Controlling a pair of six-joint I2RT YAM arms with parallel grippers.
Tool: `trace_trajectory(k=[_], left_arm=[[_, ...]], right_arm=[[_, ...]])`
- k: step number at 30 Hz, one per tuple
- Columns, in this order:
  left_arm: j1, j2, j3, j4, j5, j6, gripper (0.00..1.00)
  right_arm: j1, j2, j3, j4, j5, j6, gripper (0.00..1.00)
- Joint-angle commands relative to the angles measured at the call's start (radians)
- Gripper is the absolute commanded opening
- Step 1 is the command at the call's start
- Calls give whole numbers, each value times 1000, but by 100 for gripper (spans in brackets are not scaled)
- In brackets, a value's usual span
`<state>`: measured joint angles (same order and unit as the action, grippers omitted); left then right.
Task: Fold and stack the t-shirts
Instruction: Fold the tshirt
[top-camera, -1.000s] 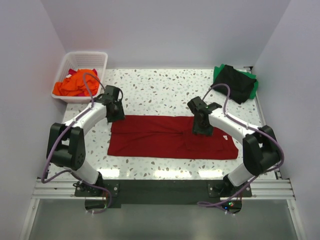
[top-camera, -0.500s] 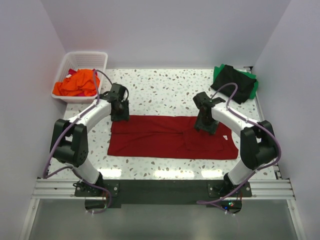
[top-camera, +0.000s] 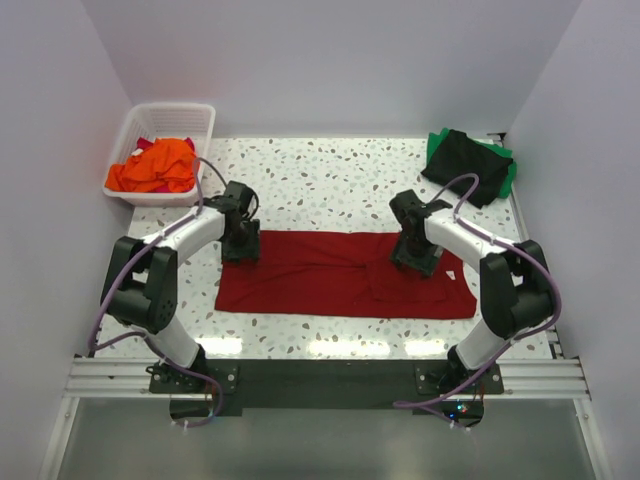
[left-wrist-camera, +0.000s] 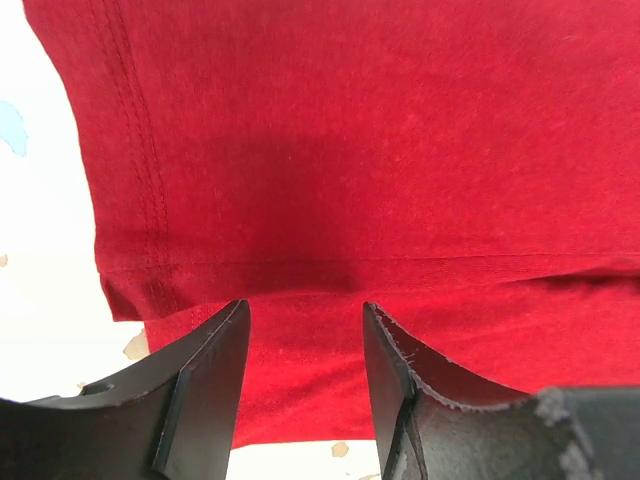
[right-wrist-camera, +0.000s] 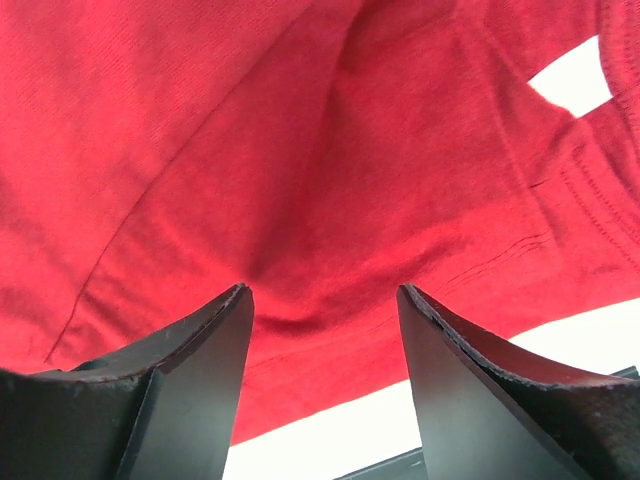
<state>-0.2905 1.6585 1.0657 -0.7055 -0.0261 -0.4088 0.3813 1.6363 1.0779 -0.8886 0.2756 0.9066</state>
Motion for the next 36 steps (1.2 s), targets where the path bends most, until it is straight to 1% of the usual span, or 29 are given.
trace_trajectory(k=[1,5,8,15,25,27,32,36], left_arm=[[-4,15,-10,11,20,-24,54],[-6,37,-15,14,17,-28,55],[-4,46,-21,14,8,-28,55],[-4,61,-44,5,-18,-39,56],[-4,78,-79,3,-8,-65,56],[-4,66,-72,3,-6,-64,56],[-7,-37,-20,-2,-3,-21,56],[-10,-97,22,-26,-43,8,61]], right_arm=[[-44,3,-9,22,33,5,64],[-97,5,-12,36,27,-12,65],[-113,19,-21,51,19,-20,65],[-120,79,-39,89,-15,-18,65],[-153,145,-13,91,-38,-40,65],[-151,145,-3,88,-36,-47,65],[-151,123,1,83,-35,-54,64],[-153,119,1,85,-36,-60,64]])
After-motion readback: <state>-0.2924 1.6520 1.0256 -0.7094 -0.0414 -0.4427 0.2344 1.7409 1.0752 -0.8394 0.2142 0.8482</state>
